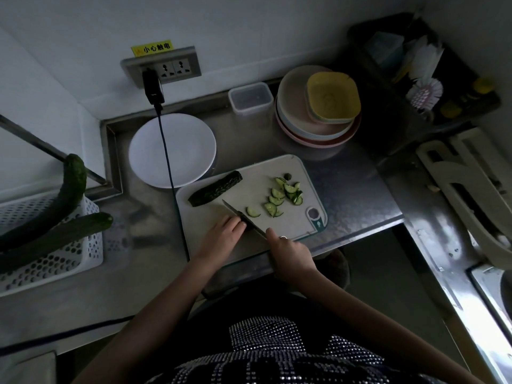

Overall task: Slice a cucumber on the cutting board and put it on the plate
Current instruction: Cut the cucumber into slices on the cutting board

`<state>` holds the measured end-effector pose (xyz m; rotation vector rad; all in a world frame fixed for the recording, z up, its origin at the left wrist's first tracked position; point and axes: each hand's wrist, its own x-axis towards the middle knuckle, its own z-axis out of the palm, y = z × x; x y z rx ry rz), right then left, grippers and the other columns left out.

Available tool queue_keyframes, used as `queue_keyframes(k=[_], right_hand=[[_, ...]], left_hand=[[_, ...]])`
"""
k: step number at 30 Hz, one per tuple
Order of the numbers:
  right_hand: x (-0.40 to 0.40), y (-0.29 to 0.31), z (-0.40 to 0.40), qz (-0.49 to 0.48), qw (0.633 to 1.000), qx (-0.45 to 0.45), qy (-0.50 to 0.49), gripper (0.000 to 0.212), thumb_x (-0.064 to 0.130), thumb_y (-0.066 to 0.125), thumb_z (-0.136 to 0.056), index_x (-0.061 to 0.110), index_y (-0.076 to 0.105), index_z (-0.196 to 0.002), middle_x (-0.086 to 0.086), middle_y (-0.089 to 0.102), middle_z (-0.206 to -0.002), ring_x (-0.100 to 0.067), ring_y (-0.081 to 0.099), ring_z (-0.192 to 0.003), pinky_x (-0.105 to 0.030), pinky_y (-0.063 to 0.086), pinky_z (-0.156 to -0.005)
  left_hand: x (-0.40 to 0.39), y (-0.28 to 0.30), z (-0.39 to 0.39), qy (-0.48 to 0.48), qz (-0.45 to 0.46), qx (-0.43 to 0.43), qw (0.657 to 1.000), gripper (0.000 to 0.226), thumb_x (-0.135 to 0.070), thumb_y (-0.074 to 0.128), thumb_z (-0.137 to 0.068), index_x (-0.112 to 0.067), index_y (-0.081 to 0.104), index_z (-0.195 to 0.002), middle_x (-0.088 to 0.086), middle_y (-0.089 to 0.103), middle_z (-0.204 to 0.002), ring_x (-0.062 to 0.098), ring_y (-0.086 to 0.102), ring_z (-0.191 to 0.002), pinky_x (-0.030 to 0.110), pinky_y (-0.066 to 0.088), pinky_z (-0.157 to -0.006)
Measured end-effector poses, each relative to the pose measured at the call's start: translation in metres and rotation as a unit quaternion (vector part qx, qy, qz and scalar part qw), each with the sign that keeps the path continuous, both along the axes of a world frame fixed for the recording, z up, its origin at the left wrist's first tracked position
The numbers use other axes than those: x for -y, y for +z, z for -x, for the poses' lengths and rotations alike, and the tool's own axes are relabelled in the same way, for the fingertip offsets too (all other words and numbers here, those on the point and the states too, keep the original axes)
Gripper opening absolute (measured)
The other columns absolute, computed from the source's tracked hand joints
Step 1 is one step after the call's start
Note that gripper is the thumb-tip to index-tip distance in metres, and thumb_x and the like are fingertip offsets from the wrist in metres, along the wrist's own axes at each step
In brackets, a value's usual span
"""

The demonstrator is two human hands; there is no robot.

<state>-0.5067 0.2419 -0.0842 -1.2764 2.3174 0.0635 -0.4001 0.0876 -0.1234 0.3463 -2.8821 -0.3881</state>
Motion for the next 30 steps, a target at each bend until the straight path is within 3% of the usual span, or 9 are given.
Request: queue_keyframes(k=[3, 6, 10, 17, 26, 30], right_hand=[[-0.002, 0.0, 0.01, 0.006, 0.998, -0.007, -0.06, 0.041, 0.006, 0.041, -0.094, 0.014, 0.029, -0.132, -0.01, 0.063, -0.107, -0.034, 0.065, -0.093, -0.04, 0.049, -0.069], [-0.003, 0.0, 0.017, 0.028, 0.996, -0.009, -0.081, 0.033, 0.01, 0.039, -0.097, 0.014, 0.03, -0.129, -0.011, 0.064, -0.104, -0.034, 0.066, -0.089, -0.039, 0.048, -0.067], [0.0, 0.006, 0.01, 0.082, 0.993, 0.028, -0.082, 0.021, 0.026, 0.033, -0.102, 0.012, 0.036, -0.118, -0.014, 0.065, -0.094, -0.037, 0.065, -0.083, -0.037, 0.04, -0.06], [0.004, 0.011, -0.002, 0.081, 0.993, 0.065, -0.05, 0.02, 0.027, 0.032, -0.102, 0.012, 0.036, -0.114, -0.015, 0.065, -0.097, -0.039, 0.063, -0.084, -0.037, 0.037, -0.06], [0.0, 0.005, -0.004, 0.046, 0.998, 0.038, -0.005, 0.024, 0.03, 0.031, -0.103, 0.014, 0.034, -0.12, -0.011, 0.065, -0.104, -0.037, 0.065, -0.09, -0.037, 0.038, -0.06], [0.002, 0.001, -0.006, 0.018, 1.0, 0.014, 0.003, 0.022, 0.02, 0.038, -0.101, 0.015, 0.033, -0.122, -0.009, 0.065, -0.106, -0.034, 0.066, -0.091, -0.035, 0.039, -0.059]], left_hand=[[0.002, -0.002, -0.001, -0.004, 0.0, 0.001, 1.0, 0.031, -0.007, 0.04, -0.072, -0.003, 0.066, -0.087, 0.012, 0.062, -0.088, 0.023, 0.044, -0.086, 0.032, 0.054, -0.056], [0.001, 0.0, -0.001, -0.005, 0.004, -0.003, 1.0, 0.022, 0.0, 0.056, -0.067, -0.003, 0.066, -0.086, 0.012, 0.062, -0.087, 0.022, 0.043, -0.085, 0.032, 0.052, -0.058], [0.001, 0.001, -0.003, -0.009, -0.01, 0.007, 1.0, 0.042, 0.013, 0.077, -0.049, -0.001, 0.068, -0.088, 0.012, 0.063, -0.087, 0.021, 0.042, -0.087, 0.032, 0.053, -0.059], [0.001, 0.001, -0.004, -0.008, -0.006, 0.002, 1.0, 0.046, 0.01, 0.081, -0.047, -0.003, 0.069, -0.089, 0.011, 0.063, -0.086, 0.02, 0.044, -0.086, 0.03, 0.053, -0.061], [-0.002, 0.003, -0.004, 0.015, -0.012, 0.01, 1.0, 0.045, 0.009, 0.082, -0.047, -0.004, 0.069, -0.088, 0.011, 0.062, -0.084, 0.021, 0.043, -0.086, 0.031, 0.052, -0.054], [-0.002, 0.003, -0.003, 0.017, -0.007, 0.01, 1.0, 0.046, 0.008, 0.081, -0.046, -0.006, 0.066, -0.087, 0.011, 0.062, -0.083, 0.021, 0.043, -0.086, 0.029, 0.051, -0.053]])
